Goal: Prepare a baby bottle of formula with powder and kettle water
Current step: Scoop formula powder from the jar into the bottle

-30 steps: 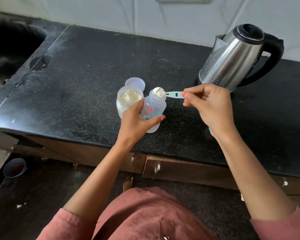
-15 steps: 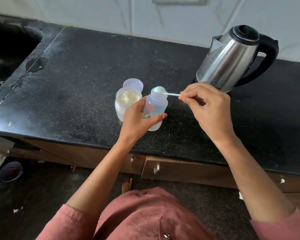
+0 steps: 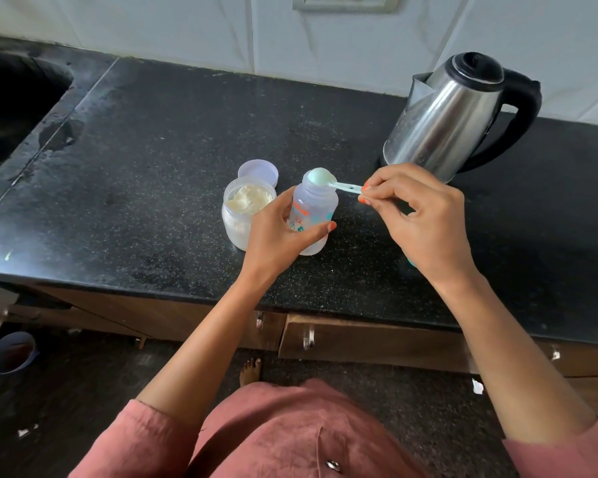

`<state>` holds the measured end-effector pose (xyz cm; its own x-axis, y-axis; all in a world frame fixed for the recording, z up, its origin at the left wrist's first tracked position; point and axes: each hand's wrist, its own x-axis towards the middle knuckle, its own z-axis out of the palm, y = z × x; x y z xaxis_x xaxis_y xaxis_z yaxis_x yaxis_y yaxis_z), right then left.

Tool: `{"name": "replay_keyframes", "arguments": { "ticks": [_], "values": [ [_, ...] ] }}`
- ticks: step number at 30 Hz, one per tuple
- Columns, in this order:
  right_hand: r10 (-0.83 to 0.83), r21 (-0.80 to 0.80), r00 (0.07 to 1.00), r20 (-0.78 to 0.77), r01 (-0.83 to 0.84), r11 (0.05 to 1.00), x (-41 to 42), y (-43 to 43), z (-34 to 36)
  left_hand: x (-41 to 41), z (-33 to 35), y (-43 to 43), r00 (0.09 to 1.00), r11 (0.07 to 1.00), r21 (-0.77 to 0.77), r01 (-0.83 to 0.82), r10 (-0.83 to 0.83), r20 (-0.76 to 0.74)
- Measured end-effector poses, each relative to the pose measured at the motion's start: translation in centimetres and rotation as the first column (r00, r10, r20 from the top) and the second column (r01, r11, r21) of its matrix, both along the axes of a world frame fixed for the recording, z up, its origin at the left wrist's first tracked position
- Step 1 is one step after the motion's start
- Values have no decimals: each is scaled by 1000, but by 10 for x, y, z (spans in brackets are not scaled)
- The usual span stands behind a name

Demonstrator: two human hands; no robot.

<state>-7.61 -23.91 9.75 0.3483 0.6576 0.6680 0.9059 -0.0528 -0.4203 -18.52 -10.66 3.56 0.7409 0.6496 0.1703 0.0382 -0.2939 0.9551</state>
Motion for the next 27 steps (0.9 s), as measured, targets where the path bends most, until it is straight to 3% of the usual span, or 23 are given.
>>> {"name": "replay_keyframes", "arguments": {
  "ticks": [5, 27],
  "values": [
    [-23, 55, 999, -40, 25, 998, 1, -2, -2, 3, 1, -1, 1000, 1000, 0, -1, 1, 15],
    [-28, -4, 998, 48, 28, 1000, 0, -7, -2, 5, -5, 1, 1000, 999, 48, 19, -20, 13]
  ]
}}
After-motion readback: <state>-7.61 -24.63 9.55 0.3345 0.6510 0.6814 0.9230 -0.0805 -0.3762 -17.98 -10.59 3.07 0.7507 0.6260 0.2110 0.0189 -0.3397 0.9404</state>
